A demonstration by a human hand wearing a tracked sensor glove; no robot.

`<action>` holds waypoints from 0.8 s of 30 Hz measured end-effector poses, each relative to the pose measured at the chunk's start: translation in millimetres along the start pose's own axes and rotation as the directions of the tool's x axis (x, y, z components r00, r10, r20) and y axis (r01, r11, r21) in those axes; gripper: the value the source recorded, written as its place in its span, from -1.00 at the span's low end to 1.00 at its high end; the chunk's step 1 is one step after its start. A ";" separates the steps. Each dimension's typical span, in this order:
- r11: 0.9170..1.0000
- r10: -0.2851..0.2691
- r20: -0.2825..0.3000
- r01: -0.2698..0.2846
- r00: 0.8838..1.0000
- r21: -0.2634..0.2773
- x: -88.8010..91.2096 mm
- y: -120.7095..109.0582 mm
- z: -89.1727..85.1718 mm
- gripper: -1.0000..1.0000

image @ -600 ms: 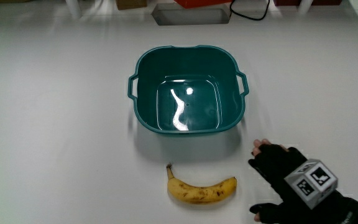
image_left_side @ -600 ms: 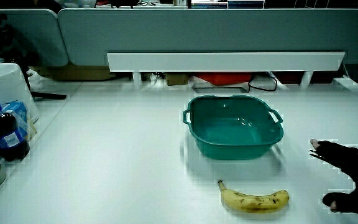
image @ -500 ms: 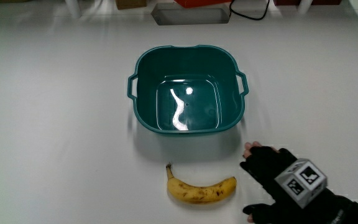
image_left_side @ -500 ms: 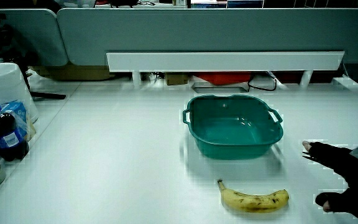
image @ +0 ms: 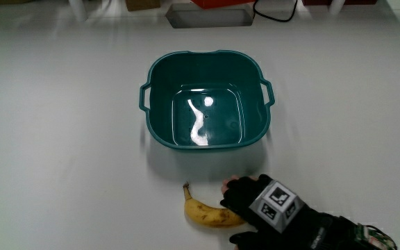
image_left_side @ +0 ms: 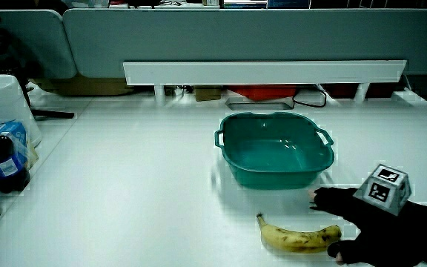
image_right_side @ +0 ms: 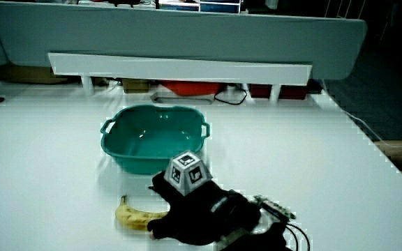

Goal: Pick banana from desk

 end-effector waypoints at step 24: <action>1.000 -0.003 0.033 0.002 0.999 0.019 -15.6 21.7 -20.8 0.75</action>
